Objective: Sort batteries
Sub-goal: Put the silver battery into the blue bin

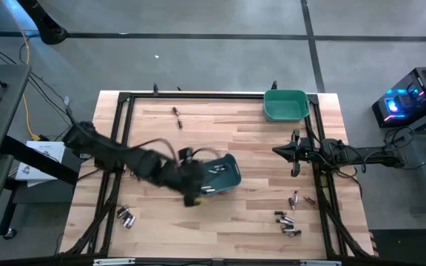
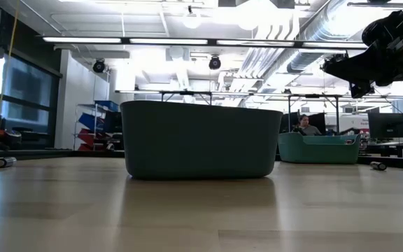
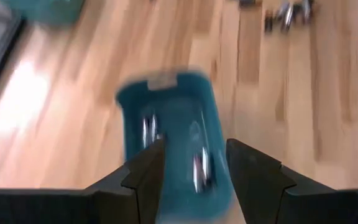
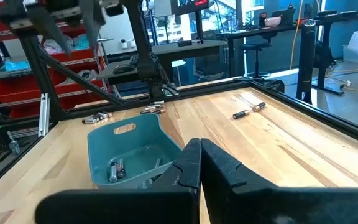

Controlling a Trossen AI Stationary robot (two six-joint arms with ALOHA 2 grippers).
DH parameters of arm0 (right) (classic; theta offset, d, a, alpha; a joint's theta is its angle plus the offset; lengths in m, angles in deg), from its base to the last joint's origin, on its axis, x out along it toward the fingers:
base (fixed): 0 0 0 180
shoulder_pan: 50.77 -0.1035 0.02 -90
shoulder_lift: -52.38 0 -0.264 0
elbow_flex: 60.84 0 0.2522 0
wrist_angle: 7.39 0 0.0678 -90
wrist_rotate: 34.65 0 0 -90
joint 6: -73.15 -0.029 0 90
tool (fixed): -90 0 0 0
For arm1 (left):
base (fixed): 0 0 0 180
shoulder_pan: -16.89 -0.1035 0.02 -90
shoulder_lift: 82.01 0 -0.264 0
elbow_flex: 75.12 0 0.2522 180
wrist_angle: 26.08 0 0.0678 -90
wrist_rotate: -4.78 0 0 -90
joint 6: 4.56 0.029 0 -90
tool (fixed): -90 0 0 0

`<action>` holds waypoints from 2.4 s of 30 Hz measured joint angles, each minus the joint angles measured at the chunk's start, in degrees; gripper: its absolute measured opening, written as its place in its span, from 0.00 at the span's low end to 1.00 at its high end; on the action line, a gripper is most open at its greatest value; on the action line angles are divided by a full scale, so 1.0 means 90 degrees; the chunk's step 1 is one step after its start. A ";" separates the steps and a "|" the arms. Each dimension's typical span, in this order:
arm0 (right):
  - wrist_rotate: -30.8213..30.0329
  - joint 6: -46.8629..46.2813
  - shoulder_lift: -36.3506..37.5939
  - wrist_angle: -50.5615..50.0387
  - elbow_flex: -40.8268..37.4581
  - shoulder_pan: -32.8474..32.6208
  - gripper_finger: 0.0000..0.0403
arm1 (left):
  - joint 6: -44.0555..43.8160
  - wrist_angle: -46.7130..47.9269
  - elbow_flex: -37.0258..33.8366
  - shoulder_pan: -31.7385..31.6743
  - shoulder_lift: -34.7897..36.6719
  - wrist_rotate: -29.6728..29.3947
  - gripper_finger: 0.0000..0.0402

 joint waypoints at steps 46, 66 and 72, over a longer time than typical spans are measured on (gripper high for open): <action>0.0000 -0.0001 0.0000 0.0001 0.0000 0.0000 0.00 | -0.7582 0.0972 -0.5831 0.0448 0.3256 0.2407 0.42; 0.0001 -0.0001 0.0000 0.0001 0.0000 0.0002 0.00 | -0.8755 0.1265 -0.5914 0.0705 0.2933 0.2842 0.42; 0.0000 0.0000 0.0000 0.0001 0.0000 0.0000 0.00 | -0.7993 0.1289 -0.5914 0.0348 0.2113 0.3289 0.38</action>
